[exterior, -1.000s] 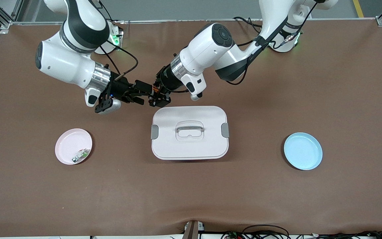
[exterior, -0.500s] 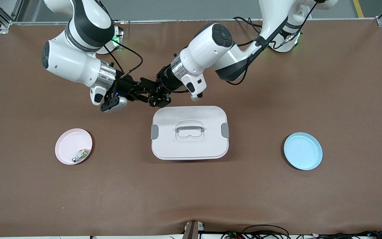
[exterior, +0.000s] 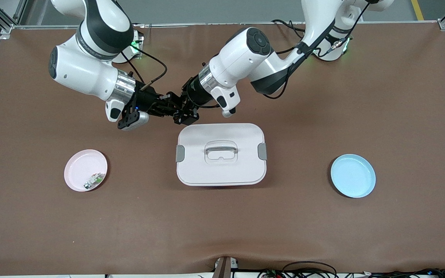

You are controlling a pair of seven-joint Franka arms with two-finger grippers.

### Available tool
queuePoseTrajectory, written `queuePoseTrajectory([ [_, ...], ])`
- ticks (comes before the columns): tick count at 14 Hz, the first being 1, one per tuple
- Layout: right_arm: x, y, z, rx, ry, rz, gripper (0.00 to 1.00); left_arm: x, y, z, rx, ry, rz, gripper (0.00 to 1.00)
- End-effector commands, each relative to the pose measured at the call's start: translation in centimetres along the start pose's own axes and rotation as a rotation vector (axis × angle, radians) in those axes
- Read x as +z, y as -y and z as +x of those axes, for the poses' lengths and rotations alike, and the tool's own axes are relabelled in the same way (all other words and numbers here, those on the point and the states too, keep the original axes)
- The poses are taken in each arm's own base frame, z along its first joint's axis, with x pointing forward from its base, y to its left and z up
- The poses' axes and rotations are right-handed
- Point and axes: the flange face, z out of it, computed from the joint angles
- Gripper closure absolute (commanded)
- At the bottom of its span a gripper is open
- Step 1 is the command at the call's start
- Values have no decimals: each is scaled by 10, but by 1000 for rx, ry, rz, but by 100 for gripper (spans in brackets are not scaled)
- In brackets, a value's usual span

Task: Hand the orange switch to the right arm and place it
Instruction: 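Close the right gripper on the switch and open the left gripper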

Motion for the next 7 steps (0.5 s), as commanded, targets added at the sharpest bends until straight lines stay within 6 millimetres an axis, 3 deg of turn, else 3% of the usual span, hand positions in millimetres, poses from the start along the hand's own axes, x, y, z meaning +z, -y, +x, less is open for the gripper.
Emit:
queuePoseTrajectory([
  [1,1,0,3,1,0,3,100,-5,0,-7,-3,-1,-29,71],
  [3,2,0,3,7,2,3,100,-5,0,-7,-2,-2,-30,68],
  [5,1,-2,4,4,3,2,100,-5,0,-7,4,-3,-30,56],
  [6,1,-3,4,5,5,2,100,-5,0,-7,4,-3,-30,48],
  [7,0,-4,5,7,6,2,100,-5,0,-7,4,-3,-30,34],
])
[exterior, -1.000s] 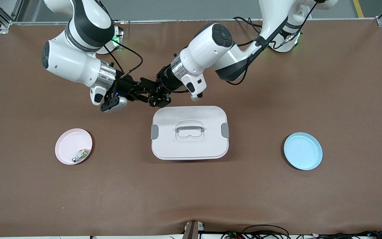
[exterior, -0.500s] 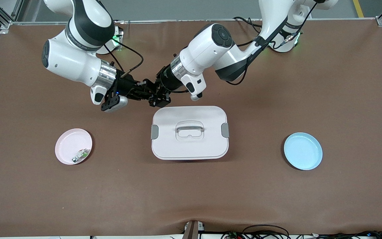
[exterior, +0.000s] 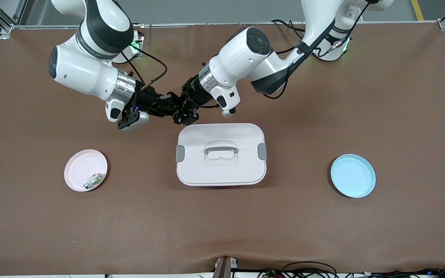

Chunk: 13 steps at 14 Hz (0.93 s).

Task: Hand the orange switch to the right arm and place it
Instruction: 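Close the right gripper on the switch and open the left gripper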

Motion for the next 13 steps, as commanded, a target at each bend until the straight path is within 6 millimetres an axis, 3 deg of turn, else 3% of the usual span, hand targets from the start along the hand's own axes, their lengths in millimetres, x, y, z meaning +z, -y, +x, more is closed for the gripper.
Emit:
queuePoseTrajectory([
  [1,-2,-5,6,7,1,3,100,-5,0,-7,-1,-2,-28,14],
  [4,-1,-6,7,8,1,1,100,-5,1,-8,0,0,-28,0],
  [9,-5,-10,9,17,7,-1,100,-8,-2,-7,-2,0,-32,0],
  [11,-28,-20,21,-21,42,-9,100,-16,-6,-7,-4,0,-44,0],
  [13,-46,-29,40,-260,115,-113,100,-24,-11,-7,-4,0,-54,0],
])
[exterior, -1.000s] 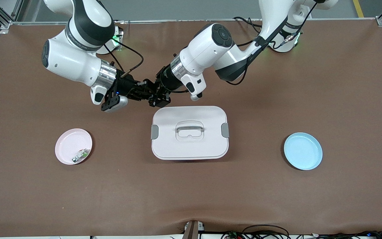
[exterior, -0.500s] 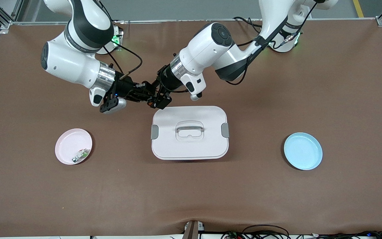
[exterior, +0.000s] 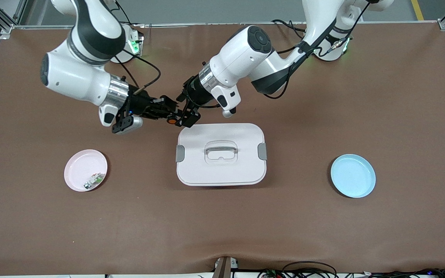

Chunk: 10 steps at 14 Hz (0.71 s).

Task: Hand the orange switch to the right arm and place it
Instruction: 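Carry the switch to the pink plate while the left gripper withdraws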

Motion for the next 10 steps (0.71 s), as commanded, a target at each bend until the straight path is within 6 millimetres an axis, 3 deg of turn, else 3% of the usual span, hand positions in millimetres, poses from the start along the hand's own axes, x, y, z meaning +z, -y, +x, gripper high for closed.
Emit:
queuePoseTrajectory([
  [1,-37,-19,27,-246,78,-102,100,-22,-13,0,-14,-11,-48,0],
  [4,-68,-59,36,-404,135,-190,100,-53,-33,4,-24,-17,-89,0],
  [6,-89,-91,50,-711,225,-366,100,-78,-48,10,-37,-43,-100,0],
  [10,-109,-150,71,-933,344,-497,100,-129,-83,44,-92,-137,-93,0],
])
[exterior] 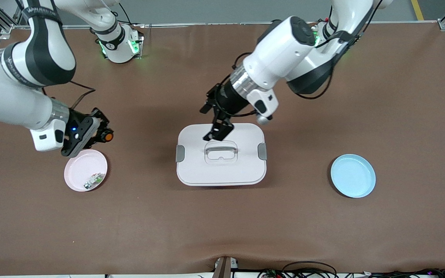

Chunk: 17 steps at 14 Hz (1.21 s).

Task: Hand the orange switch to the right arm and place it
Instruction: 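Carry the switch to the pink plate while the left gripper withdraws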

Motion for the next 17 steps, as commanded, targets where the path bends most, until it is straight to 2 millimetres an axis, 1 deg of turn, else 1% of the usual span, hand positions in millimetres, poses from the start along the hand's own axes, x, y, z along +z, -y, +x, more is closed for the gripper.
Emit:
queuePoseTrajectory([
  [1,4,-31,1,-165,112,-99,100,-33,-14,20,-23,-92,7,0],
  [2,8,-37,-2,-186,140,-115,100,-47,-19,29,15,-129,25,0],
  [3,19,-46,-3,-202,160,-125,100,-60,-24,37,60,-157,43,0],
  [4,25,-56,-9,-224,172,-144,100,-71,-29,44,77,-178,52,0],
  [6,43,-74,-15,-256,176,-162,100,-86,-41,61,70,-208,59,0],
  [7,53,-85,-20,-262,179,-178,100,-97,-44,68,100,-230,75,0],
  [8,65,-88,-22,-275,177,-189,100,-107,-42,72,141,-257,108,0],
  [9,73,-94,-29,-280,165,-210,100,-120,-46,83,166,-281,129,0],
  [10,84,-99,-35,-285,161,-217,100,-133,-48,90,189,-296,144,0],
  [11,90,-103,-39,-297,153,-235,100,-147,-50,96,218,-311,158,0],
  [12,100,-105,-43,-305,154,-244,100,-153,-49,103,259,-325,191,0],
  [13,106,-107,-51,-313,162,-264,100,-162,-55,116,284,-346,211,0],
  [14,112,-110,-58,-316,166,-281,100,-176,-55,120,318,-361,217,0],
  [17,129,-115,-79,-296,159,-291,100,-199,-62,139,374,-394,233,0],
])
